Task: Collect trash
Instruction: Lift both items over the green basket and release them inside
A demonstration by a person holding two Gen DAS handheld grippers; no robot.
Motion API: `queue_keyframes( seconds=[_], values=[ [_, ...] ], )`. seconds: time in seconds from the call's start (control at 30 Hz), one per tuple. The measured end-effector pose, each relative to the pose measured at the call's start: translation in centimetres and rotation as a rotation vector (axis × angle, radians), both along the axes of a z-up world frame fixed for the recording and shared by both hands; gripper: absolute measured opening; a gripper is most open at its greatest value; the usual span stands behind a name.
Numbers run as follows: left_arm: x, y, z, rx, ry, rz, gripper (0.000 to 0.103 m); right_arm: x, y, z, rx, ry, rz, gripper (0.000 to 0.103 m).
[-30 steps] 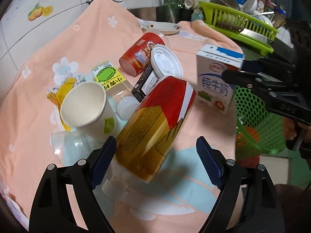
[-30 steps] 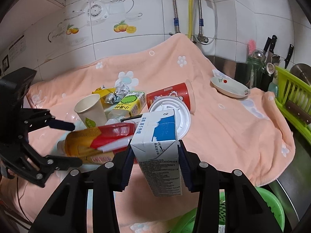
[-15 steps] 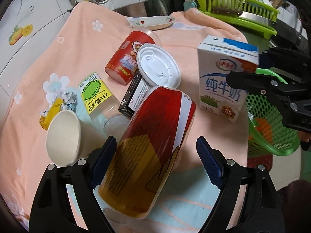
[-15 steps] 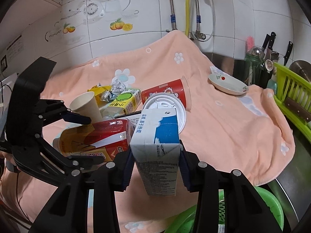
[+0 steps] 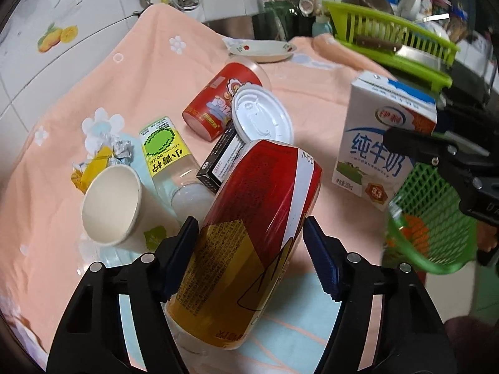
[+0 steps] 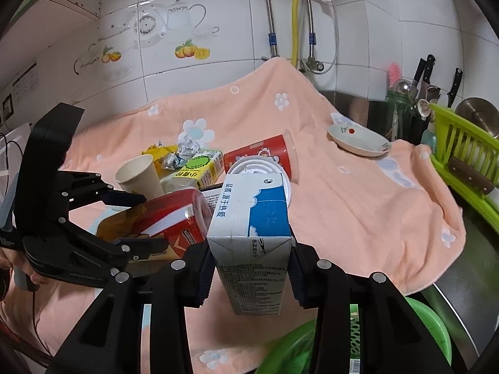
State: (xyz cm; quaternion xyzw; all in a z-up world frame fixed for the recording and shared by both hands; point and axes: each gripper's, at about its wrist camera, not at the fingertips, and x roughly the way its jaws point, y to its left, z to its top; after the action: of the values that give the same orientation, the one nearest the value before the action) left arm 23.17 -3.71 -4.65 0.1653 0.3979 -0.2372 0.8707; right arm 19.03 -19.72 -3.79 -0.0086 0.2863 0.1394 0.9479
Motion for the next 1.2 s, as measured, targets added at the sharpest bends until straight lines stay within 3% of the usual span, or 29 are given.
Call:
queue_keyframes(
  seconds=[0.43, 0.8, 1.2],
  values=[
    [-3.8, -3.0, 1.9, -0.097, 0.027, -0.048, 0.066, -6.8, -5.4, 0.0, 0.005, -0.008, -0.112, 0.039],
    [-7.4, -8.7, 3.5, -0.167, 0.039, -0.153, 0.066, -11.2, -12.1, -5.0, -0.041, 0.126, -0.261, 0.040],
    [-8.9, -16.0, 2.5, -0.238, 0.124, -0.222, 0.065, -14.1, -15.8, -5.6, -0.007, 0.116, -0.345, 0.068]
  ],
)
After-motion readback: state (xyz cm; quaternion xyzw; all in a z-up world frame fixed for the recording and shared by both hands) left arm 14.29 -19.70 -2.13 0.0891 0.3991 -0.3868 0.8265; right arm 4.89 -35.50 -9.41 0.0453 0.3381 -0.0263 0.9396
